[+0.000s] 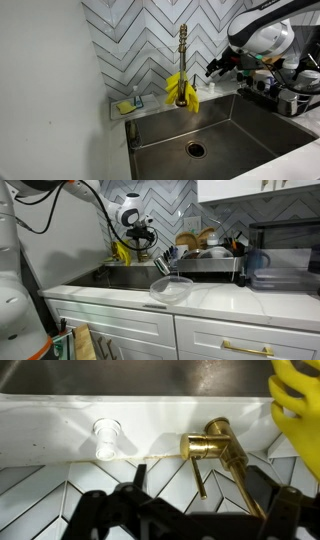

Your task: Open the tap, pick up the lunchbox on the counter and the rinse it

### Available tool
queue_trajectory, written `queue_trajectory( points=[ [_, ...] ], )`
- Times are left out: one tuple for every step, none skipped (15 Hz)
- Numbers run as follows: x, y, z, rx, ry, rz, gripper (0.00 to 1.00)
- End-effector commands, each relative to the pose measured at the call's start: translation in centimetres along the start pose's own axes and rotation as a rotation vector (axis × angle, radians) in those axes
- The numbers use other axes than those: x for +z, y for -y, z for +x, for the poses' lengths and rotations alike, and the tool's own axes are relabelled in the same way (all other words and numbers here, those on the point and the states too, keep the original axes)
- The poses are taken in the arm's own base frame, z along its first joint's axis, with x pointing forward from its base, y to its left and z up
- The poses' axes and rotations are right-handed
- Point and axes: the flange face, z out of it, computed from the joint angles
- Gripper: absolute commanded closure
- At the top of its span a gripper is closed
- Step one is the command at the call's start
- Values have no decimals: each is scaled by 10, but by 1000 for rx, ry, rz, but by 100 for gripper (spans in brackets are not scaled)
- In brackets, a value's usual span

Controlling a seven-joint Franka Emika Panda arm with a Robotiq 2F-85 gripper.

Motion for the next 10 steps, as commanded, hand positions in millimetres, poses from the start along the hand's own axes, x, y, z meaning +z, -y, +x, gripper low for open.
queue_trajectory(
  points=[
    [23, -3, 19, 17, -10, -5, 0],
    [27, -3, 23, 18, -13, -6, 0],
    [31, -4, 28, 17, -19, -5, 0],
    [35, -5, 32, 15, -23, -1, 0],
    [39, -6, 35, 10, -32, -3, 0],
    [42, -6, 38, 9, -36, 0, 0],
    [46, -7, 41, 6, -40, 0, 0],
    [49, -8, 43, 6, -44, 1, 0],
    [53, -9, 44, 5, -47, 2, 0],
    [56, -9, 46, 5, -51, 4, 0]
  ],
)
